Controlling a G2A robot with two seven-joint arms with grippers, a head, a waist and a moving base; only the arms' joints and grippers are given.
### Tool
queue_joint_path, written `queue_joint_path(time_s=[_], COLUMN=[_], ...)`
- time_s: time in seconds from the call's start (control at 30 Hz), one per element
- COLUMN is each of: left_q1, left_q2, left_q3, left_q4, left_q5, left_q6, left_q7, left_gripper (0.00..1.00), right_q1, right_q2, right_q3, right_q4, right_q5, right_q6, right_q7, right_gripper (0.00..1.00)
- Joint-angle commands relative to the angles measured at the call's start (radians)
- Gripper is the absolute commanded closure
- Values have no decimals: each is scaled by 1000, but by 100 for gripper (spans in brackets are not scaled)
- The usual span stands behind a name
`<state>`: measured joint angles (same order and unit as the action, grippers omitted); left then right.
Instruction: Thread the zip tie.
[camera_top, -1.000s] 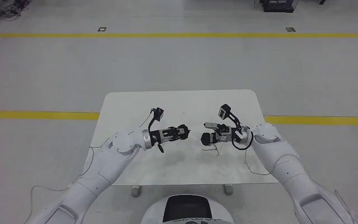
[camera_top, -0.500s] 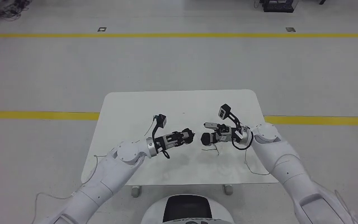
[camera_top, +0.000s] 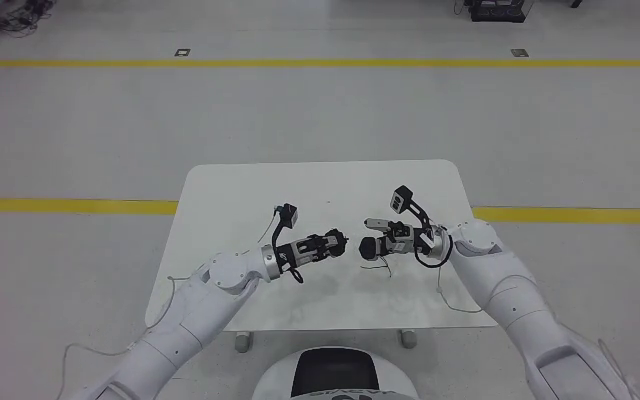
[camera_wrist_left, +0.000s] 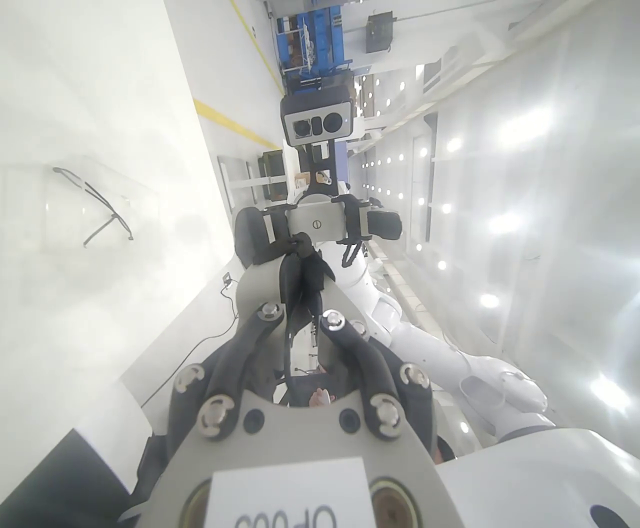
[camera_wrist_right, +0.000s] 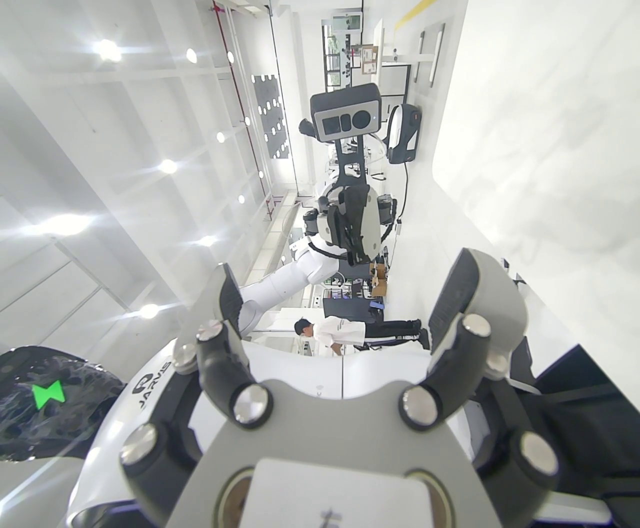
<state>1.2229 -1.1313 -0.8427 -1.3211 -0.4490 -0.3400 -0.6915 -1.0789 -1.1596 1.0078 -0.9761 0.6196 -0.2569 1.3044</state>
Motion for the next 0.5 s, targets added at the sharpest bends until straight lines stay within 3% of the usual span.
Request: queue_joint_path(time_s=[0.0,0.27,0.47], left_q1=[0,0,0], left_q2=[0,0,0], left_q3=[0,0,0], left_q4=[0,0,0], left_q5=[0,0,0], left_q6=[0,0,0], left_q7=[0,0,0], left_gripper=[100,100,100], right_q1=[0,-1,-5], right_q2=[0,0,15], right_q3=[0,-1,27], right_q4=[0,-5,-96], right_q5=[0,-12,-105], right_q6=[0,6,130], right_q7=[0,-17,-167], right_gripper=[0,0,0])
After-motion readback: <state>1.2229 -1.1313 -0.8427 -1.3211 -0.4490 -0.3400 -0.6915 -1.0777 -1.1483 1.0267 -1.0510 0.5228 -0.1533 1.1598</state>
